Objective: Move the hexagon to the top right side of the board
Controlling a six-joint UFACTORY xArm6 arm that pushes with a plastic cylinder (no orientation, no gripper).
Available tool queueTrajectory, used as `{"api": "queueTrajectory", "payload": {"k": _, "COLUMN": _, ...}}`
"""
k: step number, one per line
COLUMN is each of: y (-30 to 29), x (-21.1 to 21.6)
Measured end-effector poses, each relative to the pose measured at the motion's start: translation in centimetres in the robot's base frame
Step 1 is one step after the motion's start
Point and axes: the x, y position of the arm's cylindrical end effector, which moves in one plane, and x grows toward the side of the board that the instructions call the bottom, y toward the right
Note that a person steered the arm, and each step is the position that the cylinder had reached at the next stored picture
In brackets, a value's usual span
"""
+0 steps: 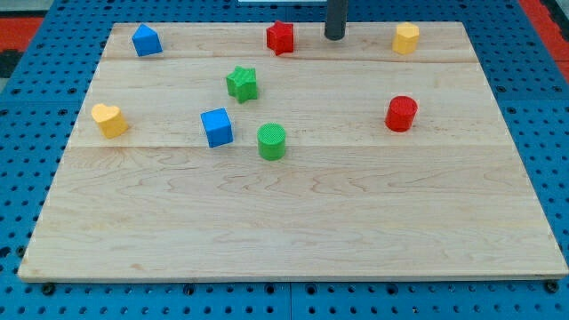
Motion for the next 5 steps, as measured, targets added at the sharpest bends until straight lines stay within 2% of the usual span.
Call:
{"api": "queueTrajectory", "payload": {"k": 1, "y": 5.9, "x": -1.6}}
{"api": "queueTrajectory", "payload": {"k": 3, "y": 15.8, "x": -0.2}}
{"api": "queueTrajectory", "payload": {"k": 4, "y": 16.1, "x": 2.3}}
{"api": "queueTrajectory", "payload": {"k": 5, "y": 10.6, "x": 6.6}}
